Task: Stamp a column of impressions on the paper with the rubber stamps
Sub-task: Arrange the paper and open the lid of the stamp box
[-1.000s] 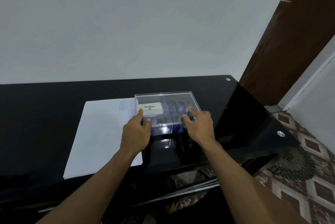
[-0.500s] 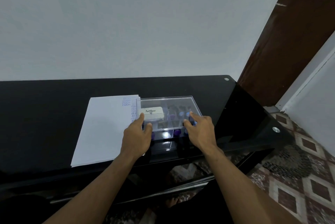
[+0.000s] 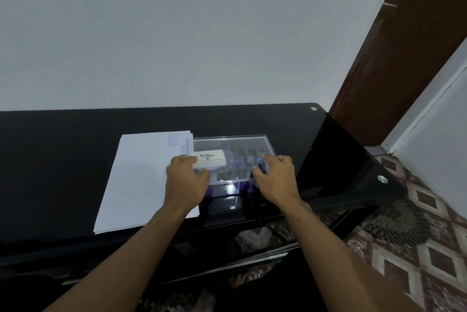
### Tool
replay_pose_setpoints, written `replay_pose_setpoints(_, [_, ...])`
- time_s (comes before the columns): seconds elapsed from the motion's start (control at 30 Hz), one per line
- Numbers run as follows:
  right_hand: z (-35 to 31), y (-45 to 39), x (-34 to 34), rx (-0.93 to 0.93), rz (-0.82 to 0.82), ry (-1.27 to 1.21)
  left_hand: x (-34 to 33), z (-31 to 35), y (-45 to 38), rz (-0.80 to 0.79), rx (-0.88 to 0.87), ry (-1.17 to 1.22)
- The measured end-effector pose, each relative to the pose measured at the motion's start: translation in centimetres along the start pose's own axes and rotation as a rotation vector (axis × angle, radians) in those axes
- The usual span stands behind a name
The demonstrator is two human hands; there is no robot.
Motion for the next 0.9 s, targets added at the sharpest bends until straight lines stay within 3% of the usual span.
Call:
replay_pose_setpoints(0.23, [-0.3, -3.1, -0.1, 0.000, -0.042, 0.080, -0.4, -0.4, -1.7, 0.028, 0.064, -0.020])
replay_pose_setpoints(0.7, [0.4, -4.7, -1.5, 0.065, 0.031, 0.170, -0.3, 1.4, -2.3, 0.066, 0.066, -0.167])
replay_pose_setpoints(0.9, [-1.3, -4.0, -0.4, 0.048, 0.114, 0.141, 0.3, 1.2, -2.8, 0.099, 0.080, -0.119])
Point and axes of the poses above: each hand's wrist, its own y-axis away from the middle knuckle, its own x-axis out of the back of the hand, z = x × y, the point moved 1 cm from there along -y, towards the middle knuckle, and after that the axes turned 15 degrees about -x, right-handed, at the moved point
